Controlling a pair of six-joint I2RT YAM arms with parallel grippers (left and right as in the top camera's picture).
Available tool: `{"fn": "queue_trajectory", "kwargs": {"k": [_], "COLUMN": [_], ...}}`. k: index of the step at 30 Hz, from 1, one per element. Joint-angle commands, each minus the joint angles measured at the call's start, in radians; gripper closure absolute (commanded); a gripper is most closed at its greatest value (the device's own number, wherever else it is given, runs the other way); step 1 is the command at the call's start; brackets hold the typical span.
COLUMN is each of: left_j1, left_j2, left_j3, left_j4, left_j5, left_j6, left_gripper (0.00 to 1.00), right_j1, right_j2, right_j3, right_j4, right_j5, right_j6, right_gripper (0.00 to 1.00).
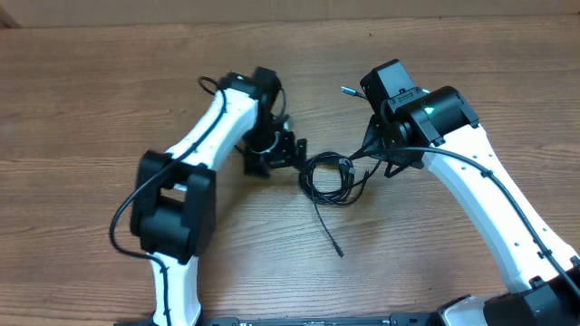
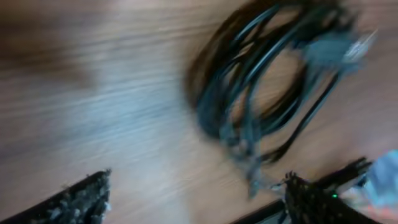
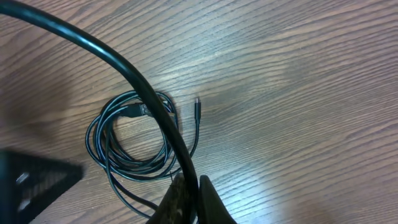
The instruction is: Untangle cables
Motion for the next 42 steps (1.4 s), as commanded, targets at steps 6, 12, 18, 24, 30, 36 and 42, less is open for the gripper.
{"fn": "queue_trajectory", "kwargs": {"k": [6, 12, 18, 24, 30, 36, 42], "left_j1": [-0.019, -0.045, -0.1, -0.111, -0.111, -0.111, -0.115], "left_j2": [0.019, 0.019, 0.019, 0.024, 0.028, 0.028, 0.028], "left_j3": [0.003, 0.003, 0.003, 0.003, 0.0, -0.012, -0.097], "left_j4": [0.151, 0.146, 0.163, 0.19, 0.192, 0.192, 0.248], "left_j5": [0.109, 0.039, -0.04, -0.069, -0.096, -0.126, -0.103], "left_j6": [-0.231, -0.306, -0.352, -0.37, -0.367, -0.367, -0.378], "left_gripper": [0.21, 0.32, 0.32, 0.43, 0.43, 0.41, 0.64], "right_j1": [-0.003, -0.003, -0.003, -0.003, -0.003, -0.003, -0.003], "right_j2": [-0.023, -0.023, -0.023, -0.023, -0.023, -0.023, -0.023], "right_j3": [0.02, 0.02, 0.02, 0.02, 0.02, 0.02, 0.02], "right_j4": [-0.003, -0.003, -0.003, -0.011, -0.019, -0.019, -0.018], "right_j5": [-0.001, -0.002, -0.009, -0.009, -0.009, -0.009, -0.009], "right_j6": [-0.005, -0.005, -0.005, -0.005, -0.005, -0.005, -0.005], "right_gripper": [0.96, 0.96, 0.96, 0.96, 0.96, 0.96, 0.96]}}
